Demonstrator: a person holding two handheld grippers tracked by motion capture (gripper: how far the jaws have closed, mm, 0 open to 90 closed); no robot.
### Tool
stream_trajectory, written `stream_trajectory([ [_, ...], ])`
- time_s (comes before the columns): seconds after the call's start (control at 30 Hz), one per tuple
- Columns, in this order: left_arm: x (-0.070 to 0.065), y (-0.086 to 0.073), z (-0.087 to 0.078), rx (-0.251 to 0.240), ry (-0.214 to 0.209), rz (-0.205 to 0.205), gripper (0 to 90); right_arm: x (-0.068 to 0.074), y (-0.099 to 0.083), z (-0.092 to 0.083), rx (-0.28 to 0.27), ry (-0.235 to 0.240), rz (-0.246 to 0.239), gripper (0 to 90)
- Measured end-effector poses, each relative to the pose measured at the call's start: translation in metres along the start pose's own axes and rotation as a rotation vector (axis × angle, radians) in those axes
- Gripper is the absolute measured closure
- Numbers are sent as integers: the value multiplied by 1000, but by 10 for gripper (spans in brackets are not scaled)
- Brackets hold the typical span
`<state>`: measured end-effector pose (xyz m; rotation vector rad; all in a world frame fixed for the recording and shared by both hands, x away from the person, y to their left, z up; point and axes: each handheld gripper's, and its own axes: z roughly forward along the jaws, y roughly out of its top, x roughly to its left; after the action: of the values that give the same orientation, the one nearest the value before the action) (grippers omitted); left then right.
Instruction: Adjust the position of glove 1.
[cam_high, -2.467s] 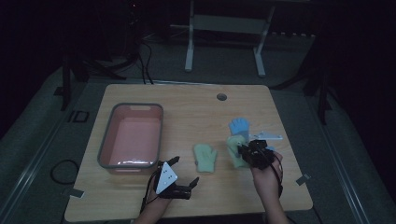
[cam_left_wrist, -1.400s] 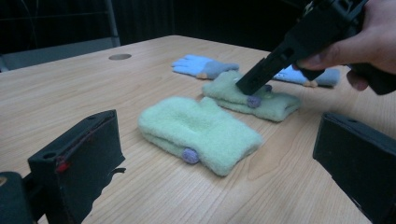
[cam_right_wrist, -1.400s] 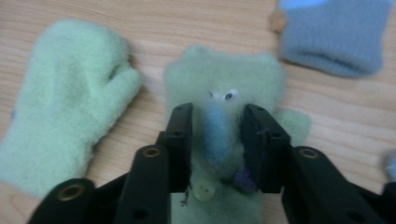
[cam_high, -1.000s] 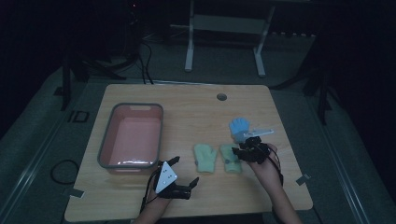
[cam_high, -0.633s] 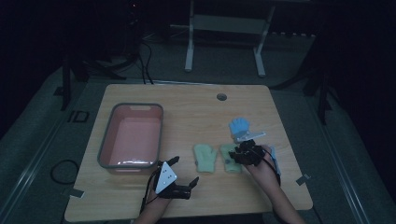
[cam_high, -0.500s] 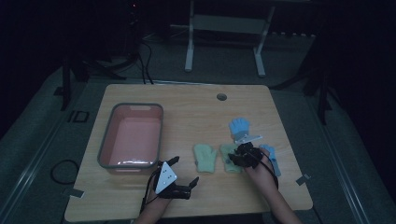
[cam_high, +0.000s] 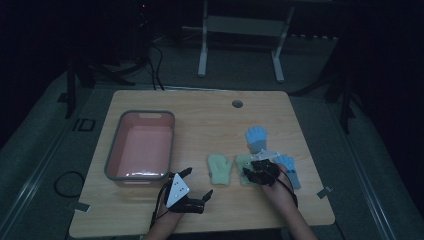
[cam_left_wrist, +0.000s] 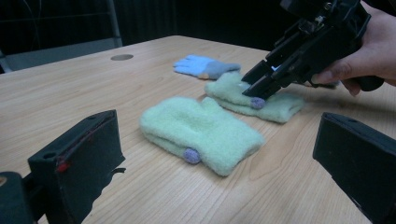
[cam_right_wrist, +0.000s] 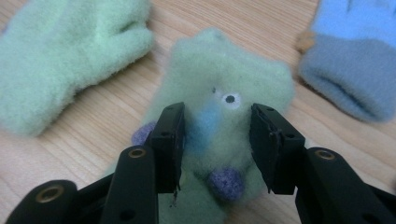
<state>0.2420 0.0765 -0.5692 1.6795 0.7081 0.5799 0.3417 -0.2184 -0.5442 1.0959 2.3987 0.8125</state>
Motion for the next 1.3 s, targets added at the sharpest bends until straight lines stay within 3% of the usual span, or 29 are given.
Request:
stream_trajectory([
  [0.07, 0, 0, 0, 0, 0, 0, 15, -1, -1, 0, -10, 6, 18, 581],
  [0.23, 0, 0, 0, 1, 0, 1, 15, -2, -4, 1, -36, 27, 115, 758],
  [0.33, 0, 0, 0, 0, 0, 1, 15, -3, -3, -2, -33, 29, 129, 823],
  [0.5, 0, 0, 0, 0, 0, 0, 15, 0, 3, -13, -46, 0, 120, 839],
  [0.63, 0, 0, 0, 0, 0, 2, 15, 1, 22, -41, -102, -54, 122, 840],
  [0.9, 0, 0, 0, 0, 1, 2, 15, 4, 57, -74, -184, -75, 119, 840],
  [1.1, 0, 0, -1, -9, 2, -3, 15, 21, 74, -74, -194, -75, 97, 840],
  [1.3, 1, -1, -2, -23, 13, -22, 15, 40, 84, -63, -186, -56, 130, 841],
])
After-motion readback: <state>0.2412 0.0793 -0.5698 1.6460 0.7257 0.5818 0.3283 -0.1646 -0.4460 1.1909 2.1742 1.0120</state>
